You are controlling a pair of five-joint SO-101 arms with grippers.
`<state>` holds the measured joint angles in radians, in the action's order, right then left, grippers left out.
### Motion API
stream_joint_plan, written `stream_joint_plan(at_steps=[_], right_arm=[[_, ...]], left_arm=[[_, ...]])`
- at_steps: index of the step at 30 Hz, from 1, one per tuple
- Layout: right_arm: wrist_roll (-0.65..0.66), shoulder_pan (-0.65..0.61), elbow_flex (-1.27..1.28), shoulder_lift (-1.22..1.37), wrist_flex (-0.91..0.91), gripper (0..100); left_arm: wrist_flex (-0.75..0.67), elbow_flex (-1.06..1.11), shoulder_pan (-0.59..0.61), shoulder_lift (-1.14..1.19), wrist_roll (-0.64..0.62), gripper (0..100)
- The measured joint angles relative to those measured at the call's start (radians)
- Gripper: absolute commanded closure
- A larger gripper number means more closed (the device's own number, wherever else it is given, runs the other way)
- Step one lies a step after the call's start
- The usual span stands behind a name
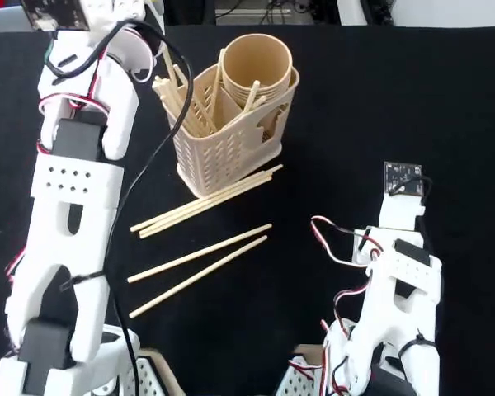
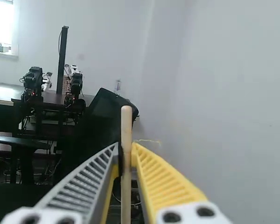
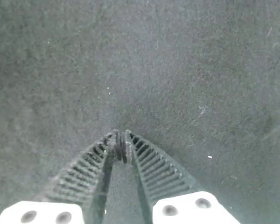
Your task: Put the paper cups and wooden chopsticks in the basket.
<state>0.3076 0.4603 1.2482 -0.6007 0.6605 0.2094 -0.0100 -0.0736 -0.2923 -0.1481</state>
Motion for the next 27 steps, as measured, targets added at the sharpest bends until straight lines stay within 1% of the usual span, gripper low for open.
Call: stream_joint_plan(at_steps=[7, 14, 16, 18, 22, 27], right_arm=[[0.000, 0.000, 0.000, 0.000, 0.000, 97.6], [0.000, 0.000, 0.000, 0.000, 0.000, 97.6], [0.000, 0.000, 0.000, 0.000, 0.000, 97.6], [0.000, 0.000, 0.000, 0.000, 0.000, 97.6], [0.000, 0.000, 0.000, 0.000, 0.000, 97.6], [0.000, 0.000, 0.000, 0.000, 0.000, 97.6]], left_arm=[[-0.003, 0.086, -0.015, -0.008, -0.005, 97], [-0.003, 0.084, -0.017, -0.025, -0.005, 97], [0.003, 0.080, -0.018, -0.066, -0.005, 97], [0.040, 0.080, -0.031, -0.106, -0.005, 97], [0.104, 0.086, -0.089, -0.183, -0.009, 97], [0.110, 0.086, -0.117, -0.255, -0.008, 97]])
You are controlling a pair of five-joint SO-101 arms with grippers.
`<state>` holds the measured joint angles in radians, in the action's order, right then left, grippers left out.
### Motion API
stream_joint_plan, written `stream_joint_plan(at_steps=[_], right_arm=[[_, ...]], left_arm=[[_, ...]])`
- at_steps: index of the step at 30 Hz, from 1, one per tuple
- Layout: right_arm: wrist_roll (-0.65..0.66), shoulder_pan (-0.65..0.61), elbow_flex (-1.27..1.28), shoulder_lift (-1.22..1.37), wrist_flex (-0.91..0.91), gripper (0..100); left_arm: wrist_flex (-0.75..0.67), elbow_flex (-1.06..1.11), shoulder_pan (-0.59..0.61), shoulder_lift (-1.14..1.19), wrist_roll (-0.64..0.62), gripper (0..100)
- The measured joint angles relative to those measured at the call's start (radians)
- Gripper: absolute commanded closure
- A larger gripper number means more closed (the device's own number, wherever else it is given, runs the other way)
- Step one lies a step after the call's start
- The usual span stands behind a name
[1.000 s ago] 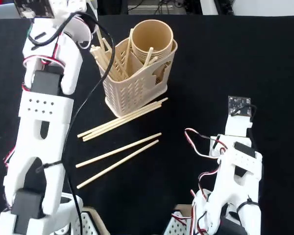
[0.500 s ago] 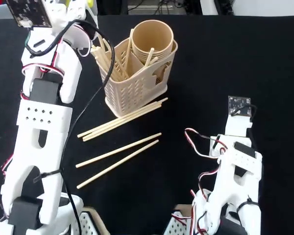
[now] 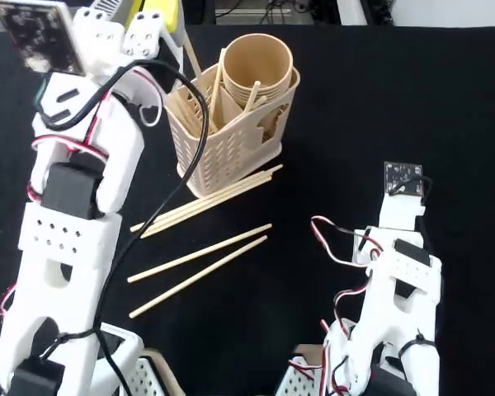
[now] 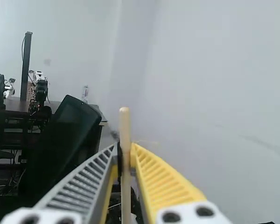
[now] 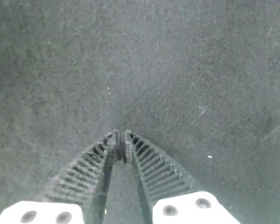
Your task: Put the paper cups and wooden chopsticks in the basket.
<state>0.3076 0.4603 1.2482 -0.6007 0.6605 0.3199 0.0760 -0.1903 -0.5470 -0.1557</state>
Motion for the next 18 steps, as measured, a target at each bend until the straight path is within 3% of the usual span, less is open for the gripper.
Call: stream_joint_plan(at_steps=[15, 18], right_arm=[[0.000, 0.000, 0.000, 0.000, 0.000, 97.6], [0.000, 0.000, 0.000, 0.000, 0.000, 97.6]], left_arm=[[-0.104, 0.292, -0.003, -0.006, 0.064, 96], [-0.098, 0.374, -0.003, -0.006, 0.072, 89]])
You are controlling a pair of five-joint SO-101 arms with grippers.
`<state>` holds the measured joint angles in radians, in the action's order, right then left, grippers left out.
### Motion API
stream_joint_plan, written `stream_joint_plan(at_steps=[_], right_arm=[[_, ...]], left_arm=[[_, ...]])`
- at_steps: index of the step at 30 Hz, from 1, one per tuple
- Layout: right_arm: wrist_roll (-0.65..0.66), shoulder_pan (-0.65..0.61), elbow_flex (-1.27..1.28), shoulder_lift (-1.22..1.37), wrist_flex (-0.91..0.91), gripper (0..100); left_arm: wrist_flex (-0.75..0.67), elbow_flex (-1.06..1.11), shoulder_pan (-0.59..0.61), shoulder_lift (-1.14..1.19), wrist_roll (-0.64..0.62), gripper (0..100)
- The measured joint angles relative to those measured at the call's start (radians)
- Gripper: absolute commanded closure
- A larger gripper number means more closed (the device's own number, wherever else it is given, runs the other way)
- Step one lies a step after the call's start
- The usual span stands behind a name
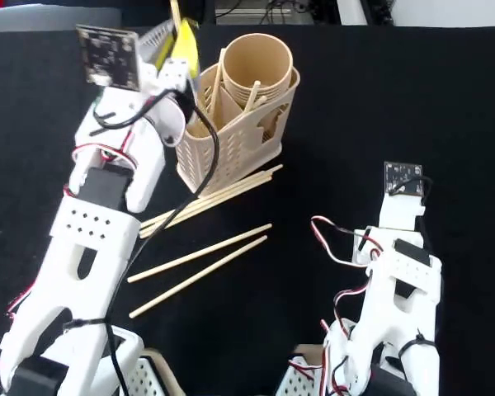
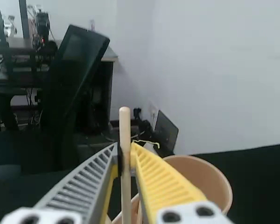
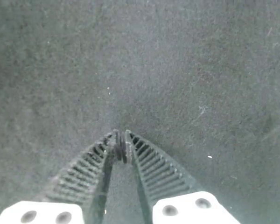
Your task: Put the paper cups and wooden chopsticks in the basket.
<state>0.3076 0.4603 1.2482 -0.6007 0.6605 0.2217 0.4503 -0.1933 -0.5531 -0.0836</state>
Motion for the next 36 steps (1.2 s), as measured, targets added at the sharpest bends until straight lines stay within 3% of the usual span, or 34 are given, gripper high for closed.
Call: stream_joint_plan(at_steps=[4, 10, 19, 24, 27, 29, 36], right_arm=[[0.000, 0.000, 0.000, 0.000, 0.000, 97.6], [0.000, 0.000, 0.000, 0.000, 0.000, 97.6], [0.000, 0.000, 0.000, 0.000, 0.000, 97.6], [0.000, 0.000, 0.000, 0.000, 0.000, 97.6], [0.000, 0.000, 0.000, 0.000, 0.000, 97.6], [0.000, 0.000, 0.000, 0.000, 0.000, 97.6], [0.000, 0.000, 0.000, 0.000, 0.000, 97.6]], left_arm=[[0.133, -0.002, 0.000, 0.000, 0.015, 83], [0.514, -0.169, -0.043, 0.000, 0.032, 83], [1.129, -0.404, -0.224, 0.000, 0.269, 83], [1.341, -0.350, -0.367, -0.002, 0.450, 83], [1.350, -0.215, -0.471, -0.002, 0.497, 83], [1.280, -0.097, -0.503, -0.002, 0.505, 82], [0.793, 0.242, -0.445, 0.144, 0.535, 81]])
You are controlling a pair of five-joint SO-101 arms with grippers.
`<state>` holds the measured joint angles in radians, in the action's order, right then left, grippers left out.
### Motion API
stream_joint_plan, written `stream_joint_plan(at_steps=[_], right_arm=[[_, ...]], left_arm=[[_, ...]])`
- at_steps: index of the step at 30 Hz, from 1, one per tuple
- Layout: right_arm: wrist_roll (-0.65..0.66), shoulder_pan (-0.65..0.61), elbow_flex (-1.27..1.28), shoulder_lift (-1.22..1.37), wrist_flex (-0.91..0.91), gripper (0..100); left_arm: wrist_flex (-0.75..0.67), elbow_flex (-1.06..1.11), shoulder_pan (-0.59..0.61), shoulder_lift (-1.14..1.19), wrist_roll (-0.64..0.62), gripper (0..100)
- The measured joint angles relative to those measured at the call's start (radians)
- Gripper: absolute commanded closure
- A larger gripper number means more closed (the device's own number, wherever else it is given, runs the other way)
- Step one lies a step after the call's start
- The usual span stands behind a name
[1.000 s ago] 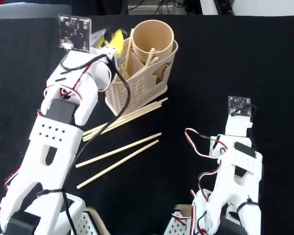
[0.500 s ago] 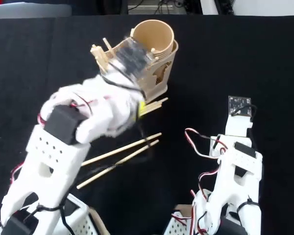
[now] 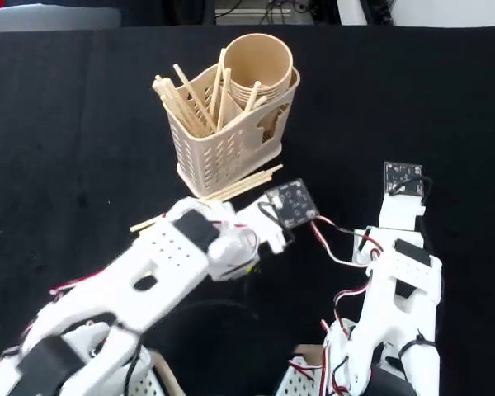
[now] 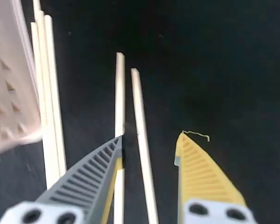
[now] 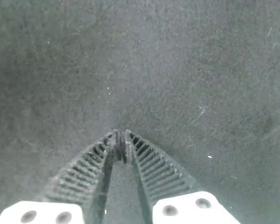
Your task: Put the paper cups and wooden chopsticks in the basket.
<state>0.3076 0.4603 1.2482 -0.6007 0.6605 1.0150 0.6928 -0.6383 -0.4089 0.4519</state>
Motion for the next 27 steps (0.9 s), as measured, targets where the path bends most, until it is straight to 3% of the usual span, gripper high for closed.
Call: stream_joint_plan(at_steps=[6, 11, 27], right_arm=[[0.000, 0.000, 0.000, 0.000, 0.000, 97.6], [0.000, 0.031, 0.000, 0.000, 0.000, 97.6], [0.000, 0.031, 0.000, 0.000, 0.000, 97.6]], left_arm=[[-0.183, -0.068, 0.043, 0.315, 0.034, 81], [-0.190, -0.216, 0.069, 0.514, 0.031, 85], [-0.267, -0.293, 0.081, 0.606, 0.031, 85]])
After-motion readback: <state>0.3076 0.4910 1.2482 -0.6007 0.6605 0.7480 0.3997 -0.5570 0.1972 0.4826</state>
